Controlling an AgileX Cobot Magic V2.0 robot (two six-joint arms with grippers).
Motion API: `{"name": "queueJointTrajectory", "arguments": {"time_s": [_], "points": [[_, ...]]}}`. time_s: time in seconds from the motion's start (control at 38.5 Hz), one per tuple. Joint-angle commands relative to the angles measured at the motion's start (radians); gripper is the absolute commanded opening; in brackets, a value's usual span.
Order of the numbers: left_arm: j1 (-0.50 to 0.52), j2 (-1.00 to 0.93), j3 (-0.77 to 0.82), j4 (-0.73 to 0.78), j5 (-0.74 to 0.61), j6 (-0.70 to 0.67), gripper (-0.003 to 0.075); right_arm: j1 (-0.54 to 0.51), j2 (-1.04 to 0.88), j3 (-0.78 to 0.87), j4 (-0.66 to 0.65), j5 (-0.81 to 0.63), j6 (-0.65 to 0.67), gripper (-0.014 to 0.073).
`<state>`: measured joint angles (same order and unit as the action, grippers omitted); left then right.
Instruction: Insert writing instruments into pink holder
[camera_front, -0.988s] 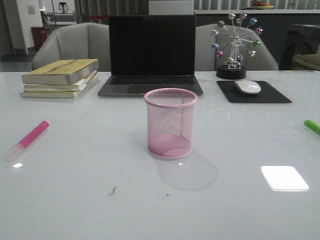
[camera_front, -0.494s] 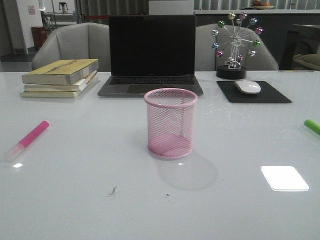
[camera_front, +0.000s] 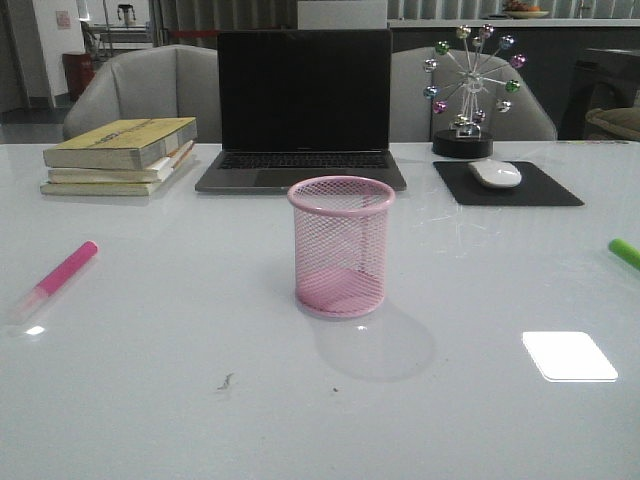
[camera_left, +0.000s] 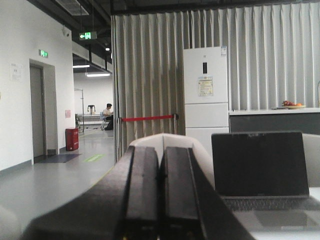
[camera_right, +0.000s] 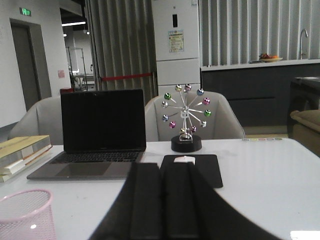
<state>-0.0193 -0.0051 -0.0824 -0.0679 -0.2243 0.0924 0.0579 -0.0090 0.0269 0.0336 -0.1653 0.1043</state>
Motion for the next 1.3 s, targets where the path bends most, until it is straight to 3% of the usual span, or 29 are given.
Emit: {"name": "queueJointTrajectory", "arguments": {"time_s": [0.0,0.08,0.26,0.47,0.68,0.81,0.91,0.99,1.04,1.27], "points": [[-0.007,-0.014,-0.123,-0.005,0.006,-0.01,0.0092,-0.006,-0.018,-0.102,-0.009,-0.06,0.001,0.0057],[-0.007,0.012,-0.231,0.048,0.099,-0.01,0.0092,-0.006,-0.003,-0.225,-0.011,0.079,0.001,0.0057],[-0.007,0.172,-0.407,0.107,0.12,-0.01,0.0092,-0.006,0.141,-0.472,-0.082,0.315,0.001,0.0057],[-0.007,0.429,-0.522,0.107,0.239,-0.01,0.0092,-0.006,0.395,-0.59,-0.152,0.341,0.001,0.0057],[-0.007,0.628,-0.531,0.096,0.249,-0.01,0.0101,-0.006,0.626,-0.601,-0.173,0.335,0.001,0.0069],[-0.007,0.732,-0.531,0.024,0.268,-0.01,0.0192,-0.006,0.733,-0.601,-0.173,0.338,0.001,0.0189],[-0.007,0.773,-0.531,-0.028,0.27,-0.01,0.0322,-0.006,0.758,-0.601,-0.173,0.338,0.001,0.0365],[-0.007,0.785,-0.531,-0.036,0.27,-0.01,0.0413,-0.006,0.758,-0.601,-0.173,0.338,0.001,0.0449],[-0.007,0.797,-0.531,-0.036,0.27,-0.01,0.0444,-0.006,0.758,-0.601,-0.173,0.338,0.001,0.0463],[-0.007,0.801,-0.529,-0.046,0.27,-0.01,0.0438,-0.006,0.77,-0.604,-0.17,0.363,0.001,0.0456]]}}
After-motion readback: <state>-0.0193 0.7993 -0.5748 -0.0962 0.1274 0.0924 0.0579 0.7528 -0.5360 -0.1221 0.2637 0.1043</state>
